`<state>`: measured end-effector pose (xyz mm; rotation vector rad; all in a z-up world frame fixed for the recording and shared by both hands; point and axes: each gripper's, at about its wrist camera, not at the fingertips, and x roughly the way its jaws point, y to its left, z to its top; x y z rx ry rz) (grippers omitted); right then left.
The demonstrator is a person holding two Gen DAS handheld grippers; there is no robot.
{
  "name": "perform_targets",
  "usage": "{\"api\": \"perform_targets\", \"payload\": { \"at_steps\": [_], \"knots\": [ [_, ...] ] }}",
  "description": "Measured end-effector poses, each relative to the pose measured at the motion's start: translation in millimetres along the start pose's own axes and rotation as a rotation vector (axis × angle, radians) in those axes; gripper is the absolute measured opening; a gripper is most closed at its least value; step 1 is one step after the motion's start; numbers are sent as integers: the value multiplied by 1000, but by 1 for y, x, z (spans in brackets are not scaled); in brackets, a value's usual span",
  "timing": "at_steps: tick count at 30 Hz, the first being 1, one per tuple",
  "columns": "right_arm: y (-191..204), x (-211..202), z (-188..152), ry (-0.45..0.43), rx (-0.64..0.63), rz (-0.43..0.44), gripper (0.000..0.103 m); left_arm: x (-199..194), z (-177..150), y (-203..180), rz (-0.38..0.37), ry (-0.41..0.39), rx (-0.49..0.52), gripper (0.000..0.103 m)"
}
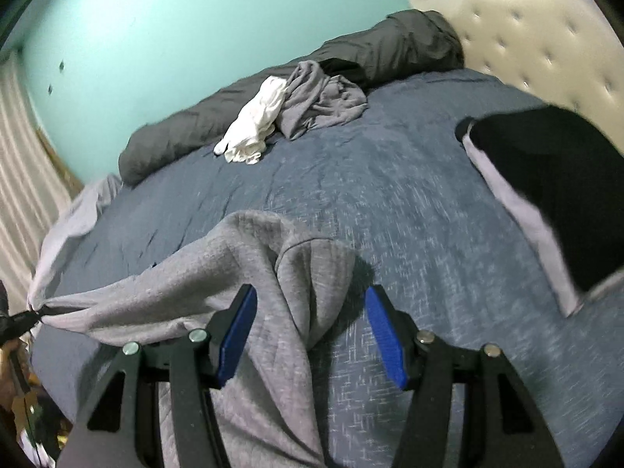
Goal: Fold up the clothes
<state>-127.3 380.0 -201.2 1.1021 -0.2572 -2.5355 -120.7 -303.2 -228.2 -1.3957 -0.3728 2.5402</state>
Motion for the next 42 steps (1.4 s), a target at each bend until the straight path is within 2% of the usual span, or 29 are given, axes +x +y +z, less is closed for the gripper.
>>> {"api": "perform_targets", "payload": {
  "at_steps": [2, 5, 8, 11, 14, 20, 24, 29, 30, 32, 35, 37, 42],
  "knots": [
    [6, 0, 8, 30, -39, -5, 60, 1, -7, 6, -18, -8, -30, 13],
    [14, 7, 18, 70, -77, -2, 61, -9, -8, 9, -37, -60, -80, 36],
    [21, 22, 26, 105, -84, 24, 61, -26, -3, 9, -66, -130, -121, 49],
    [23, 40, 34, 131, -53, 53, 61, -27, 6, -3, -97, -151, -94, 51],
    [24, 60, 42, 152, -25, 50, 61, 0, 15, -25, -174, -77, -49, 52],
    [40, 102, 65, 185, -19, 68, 61, 74, 26, -83, -241, 53, 58, 53],
    [53, 126, 74, 214, -87, 32, 61, 115, 28, -116, -246, 103, 107, 53],
    [55, 158, 70, 267, -129, 31, 60, 147, 22, -135, -250, 148, 123, 53],
    [54, 164, 68, 285, -128, 38, 57, 152, 19, -137, -253, 159, 128, 53],
    [55, 169, 58, 307, -160, 51, 30, 158, 14, -140, -254, 179, 146, 53],
    [57, 164, 46, 312, -212, 65, 7, 160, 5, -142, -260, 192, 165, 53],
    [58, 154, 38, 307, -242, 80, 3, 160, 1, -143, -260, 199, 173, 52],
    [67, 116, 14, 292, -319, 124, 2, 150, -13, -155, -265, 215, 221, 52]
  ]
}}
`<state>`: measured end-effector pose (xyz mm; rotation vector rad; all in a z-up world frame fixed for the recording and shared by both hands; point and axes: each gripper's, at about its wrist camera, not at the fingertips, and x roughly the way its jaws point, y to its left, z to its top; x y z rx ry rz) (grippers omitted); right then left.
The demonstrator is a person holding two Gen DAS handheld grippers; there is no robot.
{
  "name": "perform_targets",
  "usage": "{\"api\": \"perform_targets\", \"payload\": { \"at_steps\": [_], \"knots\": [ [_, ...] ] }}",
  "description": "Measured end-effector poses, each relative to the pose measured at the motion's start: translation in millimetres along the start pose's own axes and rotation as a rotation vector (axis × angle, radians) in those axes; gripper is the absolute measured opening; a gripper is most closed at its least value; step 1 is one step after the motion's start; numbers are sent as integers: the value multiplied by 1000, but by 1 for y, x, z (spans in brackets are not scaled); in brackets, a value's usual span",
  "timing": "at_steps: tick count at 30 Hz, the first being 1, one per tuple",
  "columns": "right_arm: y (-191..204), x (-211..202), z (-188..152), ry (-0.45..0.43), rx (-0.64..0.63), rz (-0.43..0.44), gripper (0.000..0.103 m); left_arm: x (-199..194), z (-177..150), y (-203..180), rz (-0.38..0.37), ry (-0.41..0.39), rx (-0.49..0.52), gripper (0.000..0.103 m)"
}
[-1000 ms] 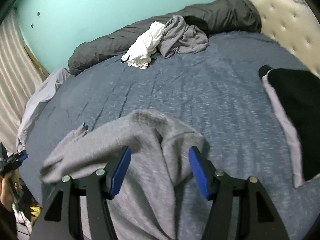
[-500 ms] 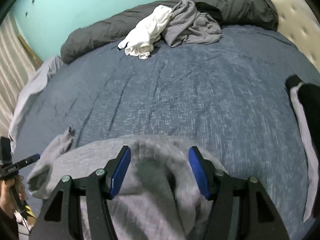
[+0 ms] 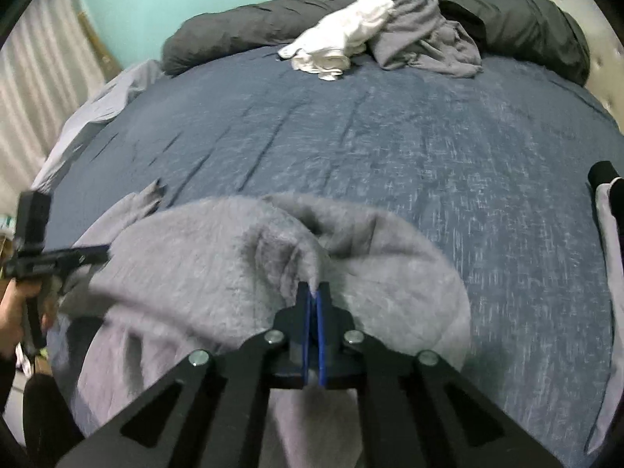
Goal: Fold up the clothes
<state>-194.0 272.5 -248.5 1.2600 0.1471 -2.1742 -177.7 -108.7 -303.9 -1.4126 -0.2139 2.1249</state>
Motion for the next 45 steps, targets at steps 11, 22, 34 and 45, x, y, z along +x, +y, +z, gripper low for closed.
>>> {"api": "perform_targets", "payload": {
  "at_steps": [11, 22, 34, 45],
  "knots": [
    [7, -28, -93, 112, -40, 3, 2, -34, -4, -24, -22, -71, 7, 52],
    [5, -77, -64, -26, 22, 75, 33, -20, 28, -34, -18, -60, 30, 52],
    [7, -8, 13, 59, 49, 22, 42, 31, 60, -30, -33, 21, 38, 52],
    [22, 62, 6, 190, -41, -30, 42, 65, 41, -23, -64, 95, 83, 52]
  ]
}}
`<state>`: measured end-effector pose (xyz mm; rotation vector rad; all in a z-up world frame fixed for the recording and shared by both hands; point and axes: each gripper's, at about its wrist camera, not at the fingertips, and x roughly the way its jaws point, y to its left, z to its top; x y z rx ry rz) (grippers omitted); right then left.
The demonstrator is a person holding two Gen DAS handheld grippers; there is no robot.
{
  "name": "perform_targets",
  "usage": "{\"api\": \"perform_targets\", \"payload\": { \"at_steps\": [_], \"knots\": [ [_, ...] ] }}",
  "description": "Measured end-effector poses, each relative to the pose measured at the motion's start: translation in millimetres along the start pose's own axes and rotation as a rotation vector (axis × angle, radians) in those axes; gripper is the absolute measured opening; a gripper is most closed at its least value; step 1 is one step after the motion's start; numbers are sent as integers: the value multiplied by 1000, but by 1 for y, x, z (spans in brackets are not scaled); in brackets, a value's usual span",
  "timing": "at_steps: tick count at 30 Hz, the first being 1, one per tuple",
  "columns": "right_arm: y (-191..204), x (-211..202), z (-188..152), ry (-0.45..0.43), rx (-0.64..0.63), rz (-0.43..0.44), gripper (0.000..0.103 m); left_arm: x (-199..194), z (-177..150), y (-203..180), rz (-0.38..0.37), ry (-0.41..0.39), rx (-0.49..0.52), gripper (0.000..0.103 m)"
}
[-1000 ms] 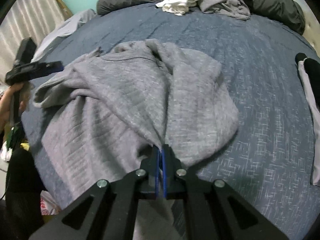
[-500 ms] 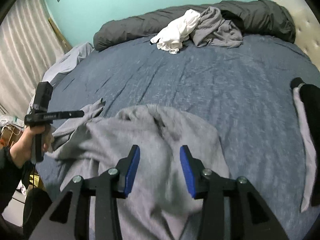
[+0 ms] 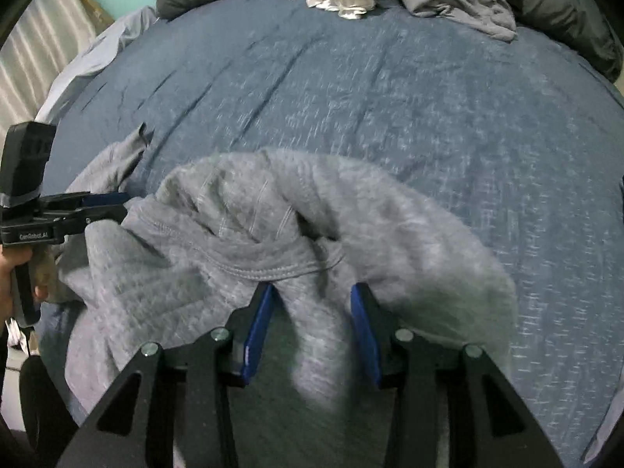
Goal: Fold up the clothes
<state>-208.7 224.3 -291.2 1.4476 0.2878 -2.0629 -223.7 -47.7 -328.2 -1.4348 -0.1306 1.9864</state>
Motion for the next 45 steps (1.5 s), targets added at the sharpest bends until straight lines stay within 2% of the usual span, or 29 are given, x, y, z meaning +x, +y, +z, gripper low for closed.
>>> {"api": "perform_targets", "payload": {
  "at_steps": [1, 2, 5, 7, 8, 9, 15, 19, 25, 26, 27, 29, 33, 38, 40, 41, 42, 43, 44, 45],
  "knots": [
    [2, -1, -3, -11, -16, 0, 37, -1, -1, -1, -2, -5, 6, 51],
    [3, -3, -5, -21, -27, 2, 23, -3, -3, -3, -4, -11, 13, 44],
    [8, -14, -15, -52, -72, 0, 9, -11, -10, -13, -7, -24, 55, 23],
    [9, -21, -21, -67, -93, 5, 7, -16, -16, -25, -14, -24, 87, 14],
    [9, -23, -20, -70, -98, 8, 6, -17, -18, -30, -21, -20, 98, 4],
    [9, -26, -20, -79, -104, 5, 6, -18, -19, -34, -23, -20, 105, 0],
    [22, -56, -35, -130, -157, 8, 5, -34, -35, -49, -69, -22, 131, 0],
    [29, -67, -58, -110, -179, 31, 5, -37, -43, -62, -86, -10, 151, 0],
    [31, -64, -81, -96, -159, 80, 5, -61, -35, -47, -56, -87, 89, 6],
    [32, -63, -82, -95, -154, 87, 5, -61, -31, -45, -45, -94, 83, 15],
    [33, -61, -83, -95, -153, 90, 5, -59, -27, -45, -34, -95, 83, 31],
    [35, -61, -84, -97, -153, 93, 5, -51, -21, -46, -10, -85, 102, 48],
    [29, -65, -82, -111, -122, 117, 7, -37, -13, -50, 36, -74, 168, 49],
    [18, -75, -79, -142, -91, 136, 8, -13, -13, -59, 57, -17, 249, 48],
    [13, -80, -77, -158, -86, 131, 9, -9, -15, -60, 58, -15, 260, 31],
    [10, -84, -73, -171, -80, 127, 11, -8, -15, -59, 47, -21, 253, 15],
    [6, -88, -70, -185, -72, 123, 13, -8, -16, -58, 41, -27, 247, 10],
    [2, -91, -66, -197, -61, 119, 20, -9, -17, -58, 39, -34, 244, 9],
    [-2, -93, -61, -207, -48, 116, 32, -10, -17, -57, 37, -41, 242, 6],
    [-6, -95, -56, -217, -35, 113, 38, -11, -18, -56, 35, -49, 240, 3]
  ]
}}
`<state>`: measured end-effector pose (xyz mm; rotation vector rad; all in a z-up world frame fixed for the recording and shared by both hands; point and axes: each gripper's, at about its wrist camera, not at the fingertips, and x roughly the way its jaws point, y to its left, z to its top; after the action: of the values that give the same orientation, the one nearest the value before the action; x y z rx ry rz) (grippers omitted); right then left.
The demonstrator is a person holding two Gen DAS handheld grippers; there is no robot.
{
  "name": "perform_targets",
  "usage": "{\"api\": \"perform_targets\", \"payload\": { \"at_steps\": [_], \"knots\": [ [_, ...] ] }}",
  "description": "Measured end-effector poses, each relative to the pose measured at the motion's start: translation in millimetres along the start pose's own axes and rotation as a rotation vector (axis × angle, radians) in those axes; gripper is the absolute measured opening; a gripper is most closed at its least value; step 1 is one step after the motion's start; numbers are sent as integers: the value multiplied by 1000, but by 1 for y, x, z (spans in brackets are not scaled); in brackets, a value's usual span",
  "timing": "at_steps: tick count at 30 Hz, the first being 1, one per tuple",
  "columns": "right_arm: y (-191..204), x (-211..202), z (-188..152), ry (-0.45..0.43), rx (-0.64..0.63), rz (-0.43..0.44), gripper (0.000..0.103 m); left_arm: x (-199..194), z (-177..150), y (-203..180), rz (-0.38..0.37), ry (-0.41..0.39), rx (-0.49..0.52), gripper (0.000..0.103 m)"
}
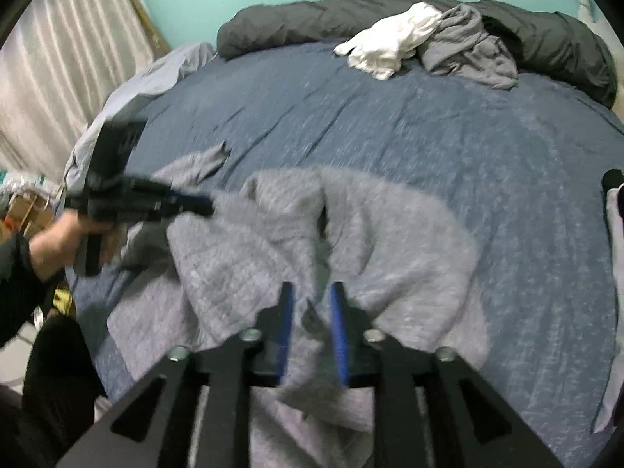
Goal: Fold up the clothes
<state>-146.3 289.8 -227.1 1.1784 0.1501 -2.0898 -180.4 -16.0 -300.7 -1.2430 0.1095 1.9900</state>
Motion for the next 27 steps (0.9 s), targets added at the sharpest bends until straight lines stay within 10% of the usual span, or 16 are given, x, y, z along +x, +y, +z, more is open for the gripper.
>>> {"api": "perform_targets", "payload": {
  "at_steps": [14, 18, 25, 27],
  "knots": [
    [-20, 81, 35, 176, 70, -121, 42, -19, -1, 10, 6, -35, -22, 4],
    [-23, 89, 32, 186, 86, -106, 42, -5, 4, 16, 39, -13, -26, 57],
    [-24, 90, 28, 179, 85, -82, 42, 23, 8, 23, 10, 43, -27, 54],
    [-23, 90, 27, 168, 78, -73, 42, 23, 8, 22, 6, 35, -22, 22]
  ]
}}
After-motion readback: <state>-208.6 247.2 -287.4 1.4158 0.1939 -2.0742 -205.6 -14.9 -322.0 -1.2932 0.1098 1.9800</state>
